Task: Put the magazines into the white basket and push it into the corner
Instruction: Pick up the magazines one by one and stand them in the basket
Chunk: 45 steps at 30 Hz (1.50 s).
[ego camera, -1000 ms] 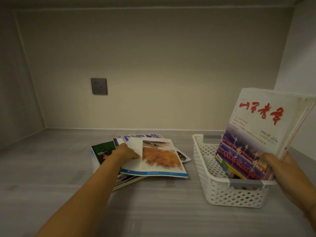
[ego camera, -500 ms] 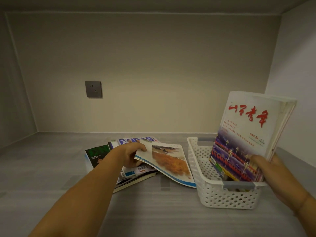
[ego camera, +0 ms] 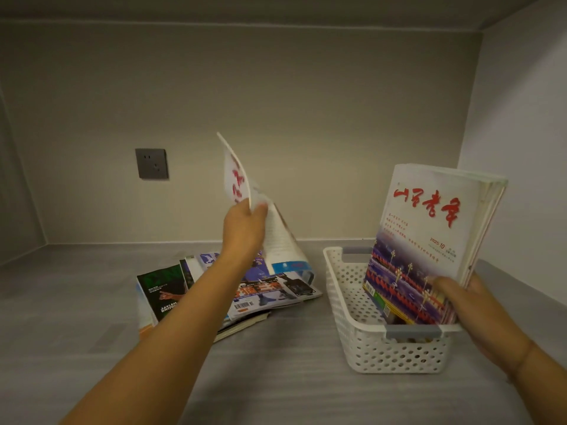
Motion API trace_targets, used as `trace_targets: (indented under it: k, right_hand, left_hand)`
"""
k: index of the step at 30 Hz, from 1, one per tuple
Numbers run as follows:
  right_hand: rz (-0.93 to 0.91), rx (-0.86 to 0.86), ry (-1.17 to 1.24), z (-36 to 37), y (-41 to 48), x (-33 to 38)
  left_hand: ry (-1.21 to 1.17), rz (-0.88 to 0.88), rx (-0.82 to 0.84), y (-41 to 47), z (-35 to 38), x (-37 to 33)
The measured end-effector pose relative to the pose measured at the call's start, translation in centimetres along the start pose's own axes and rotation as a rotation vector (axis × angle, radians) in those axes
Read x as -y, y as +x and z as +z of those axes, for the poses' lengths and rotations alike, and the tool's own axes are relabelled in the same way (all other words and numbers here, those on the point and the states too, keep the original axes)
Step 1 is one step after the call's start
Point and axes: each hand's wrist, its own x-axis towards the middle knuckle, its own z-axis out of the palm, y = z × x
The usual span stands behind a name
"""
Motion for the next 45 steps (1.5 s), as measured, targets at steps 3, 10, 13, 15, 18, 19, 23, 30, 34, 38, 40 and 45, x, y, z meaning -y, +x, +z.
trace_targets:
  k: [3,10,13,15,18,19,23,30,34,38,40,45]
  right_hand:
    - [-0.003,0.010,0.006,-0.1,0.0,0.0]
    - [-0.010,0.030,0.019,0.0,-0.1,0.1]
    - [-0.016,0.034,0.015,0.1,-0.1,0.2]
    - [-0.022,0.045,0.011,0.1,-0.1,0.2]
    - [-0.031,0.062,0.002,0.0,-0.3,0.3]
    - [-0.032,0.064,0.006,0.0,-0.3,0.3]
    - [-0.065,0.093,0.001,0.1,-0.5,0.7]
    - [-0.179,0.177,0.018,0.3,-0.5,1.3]
    - [-0.207,0.228,0.006,0.0,-1.2,2.0]
    - [-0.224,0.278,0.009,-0.1,-0.9,1.9]
    - [-0.210,0.301,-0.004,-0.2,-0.8,1.9]
    - [-0.189,0.298,-0.007,0.0,-1.1,2.2]
  left_hand:
    - [-0.088,0.191,-0.026,-1.7,1.9,-2.1]
    - [-0.084,0.411,0.007,-4.5,6.6,-3.1]
    - [0.039,0.415,0.054,-5.7,8.8,-1.8]
    - [0.156,0.421,0.088,-6.7,10.1,-0.5]
    - [0.264,0.463,0.140,-8.2,11.2,1.5]
    - [0.274,0.470,0.165,-8.7,11.4,1.9]
    - [0.318,0.466,0.295,-10.3,11.8,1.7]
    - [0.211,0.405,0.922,-11.3,13.0,0.0]
    - [0.156,0.376,1.093,-10.7,12.8,0.6]
    - [-0.002,0.209,1.215,-9.2,11.3,0.6]
    - [-0.030,0.154,1.228,-8.6,10.8,0.7]
    - [0.038,0.207,1.037,-8.7,11.6,0.8]
